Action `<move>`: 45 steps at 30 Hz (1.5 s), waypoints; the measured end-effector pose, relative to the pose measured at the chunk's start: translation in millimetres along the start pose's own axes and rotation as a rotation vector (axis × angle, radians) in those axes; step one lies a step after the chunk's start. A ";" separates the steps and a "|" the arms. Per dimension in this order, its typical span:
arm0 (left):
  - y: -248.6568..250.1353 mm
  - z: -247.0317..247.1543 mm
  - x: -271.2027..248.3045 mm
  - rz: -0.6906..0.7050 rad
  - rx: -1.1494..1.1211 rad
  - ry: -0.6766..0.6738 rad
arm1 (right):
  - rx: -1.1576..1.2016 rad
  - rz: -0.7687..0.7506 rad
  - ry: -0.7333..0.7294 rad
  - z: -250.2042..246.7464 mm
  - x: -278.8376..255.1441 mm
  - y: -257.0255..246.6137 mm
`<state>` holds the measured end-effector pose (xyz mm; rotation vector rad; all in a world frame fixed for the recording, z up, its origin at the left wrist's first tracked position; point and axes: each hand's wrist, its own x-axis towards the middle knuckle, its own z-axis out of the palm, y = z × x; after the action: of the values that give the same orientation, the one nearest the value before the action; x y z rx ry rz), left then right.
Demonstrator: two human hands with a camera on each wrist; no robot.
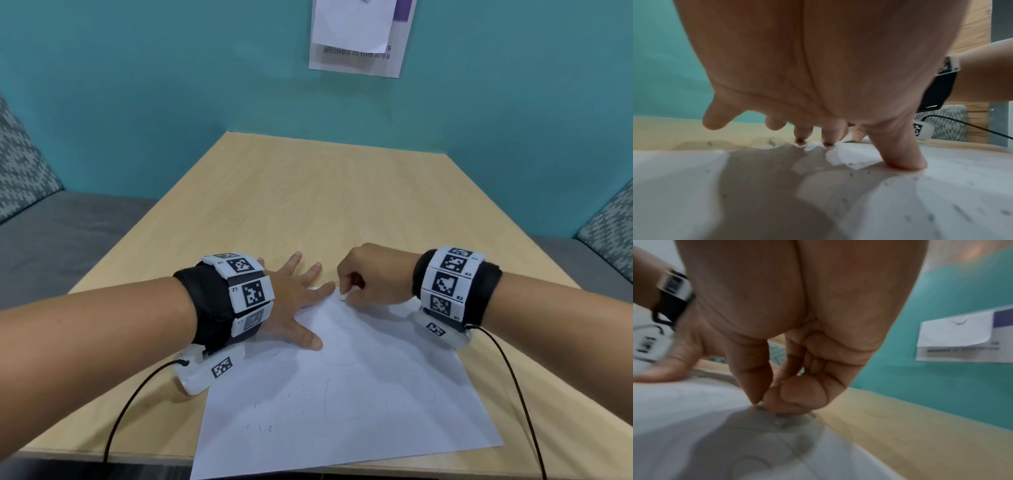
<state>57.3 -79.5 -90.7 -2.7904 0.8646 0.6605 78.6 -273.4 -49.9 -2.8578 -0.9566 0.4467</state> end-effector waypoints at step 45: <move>6.0 -2.9 9.4 0.028 -0.045 0.042 | 0.013 -0.020 -0.018 1.1 -4.3 -3.3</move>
<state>61.9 -89.9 -92.4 -2.8467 0.9098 0.6349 73.1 -273.3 -49.3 -2.8348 -0.9808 0.4762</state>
